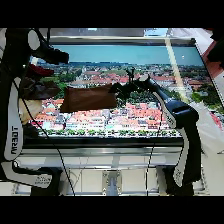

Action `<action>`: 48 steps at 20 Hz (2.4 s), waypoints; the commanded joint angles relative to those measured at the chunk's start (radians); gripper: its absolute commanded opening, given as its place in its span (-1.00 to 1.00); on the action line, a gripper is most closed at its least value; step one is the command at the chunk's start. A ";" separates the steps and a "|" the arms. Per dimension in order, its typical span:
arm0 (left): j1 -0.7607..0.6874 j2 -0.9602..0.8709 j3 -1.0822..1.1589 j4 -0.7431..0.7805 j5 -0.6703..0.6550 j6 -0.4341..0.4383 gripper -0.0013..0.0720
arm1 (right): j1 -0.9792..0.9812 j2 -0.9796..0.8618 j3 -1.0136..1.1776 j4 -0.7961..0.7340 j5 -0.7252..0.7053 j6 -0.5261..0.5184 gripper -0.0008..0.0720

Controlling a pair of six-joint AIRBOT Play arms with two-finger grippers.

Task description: Fold the shirts.

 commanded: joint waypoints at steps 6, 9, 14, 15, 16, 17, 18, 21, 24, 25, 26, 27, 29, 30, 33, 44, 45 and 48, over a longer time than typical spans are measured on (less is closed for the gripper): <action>0.000 0.001 0.001 -0.022 -0.006 0.000 -0.94 | 0.074 -0.053 0.009 0.212 -0.084 -0.035 -0.85; 0.001 0.001 0.001 -0.018 -0.029 0.004 -0.94 | 0.049 -0.047 0.008 0.410 -0.069 -0.202 -0.88; 0.001 0.001 0.001 -0.018 -0.037 0.008 -0.94 | -0.089 0.014 0.008 0.515 -0.045 -0.281 -0.89; 0.001 0.001 0.001 -0.018 -0.037 0.008 -0.94 | -0.129 0.037 0.008 0.491 -0.039 -0.280 -0.89; 0.001 0.001 0.001 -0.018 -0.037 0.008 -0.94 | -0.174 0.062 0.008 0.466 -0.031 -0.277 -0.89; 0.001 0.001 0.001 -0.018 -0.037 0.007 -0.94 | -0.219 0.088 0.008 0.437 -0.021 -0.258 -0.89; 0.001 0.001 0.001 -0.018 -0.037 0.007 -0.94 | -0.266 0.116 0.008 0.393 -0.010 -0.234 -0.89; 0.001 0.001 0.001 -0.018 -0.037 0.007 -0.94 | -0.425 0.220 0.008 0.182 0.059 -0.143 -0.89; 0.001 0.001 0.001 -0.019 -0.037 0.006 -0.94 | -0.585 0.332 0.008 -0.065 0.117 -0.024 -0.89; 0.001 0.001 0.001 -0.019 -0.037 0.005 -0.94 | -0.645 0.370 0.008 -0.121 0.150 -0.009 -0.89; 0.001 0.001 0.001 -0.019 -0.036 0.000 -0.94 | -0.705 0.408 0.008 -0.157 0.187 0.003 -0.89; 0.001 0.001 0.001 -0.019 -0.036 -0.001 -0.94 | -0.762 0.443 0.008 -0.179 0.226 0.002 -0.89; 0.001 0.001 0.001 -0.019 -0.037 -0.002 -0.94 | -0.879 0.512 0.008 -0.215 0.304 0.002 -0.89; 0.001 0.001 0.001 -0.019 -0.037 -0.007 -0.94 | -0.939 0.547 0.008 -0.233 0.343 0.002 -0.89; 0.000 0.001 0.001 -0.022 -0.037 -0.028 -0.94 | -1.107 0.633 0.008 -0.255 0.433 0.000 -0.89; 0.000 0.001 0.001 -0.075 -0.056 -0.035 -0.94 | -1.303 0.700 -0.187 -0.877 0.789 0.032 -0.45; 0.000 0.001 0.001 -0.077 -0.057 -0.035 -0.94 | -1.295 0.700 -0.216 -0.901 0.792 0.041 -0.10; 0.000 0.001 0.001 -0.084 -0.058 -0.035 -0.94 | -1.274 0.700 -0.227 -0.946 0.790 0.083 0.06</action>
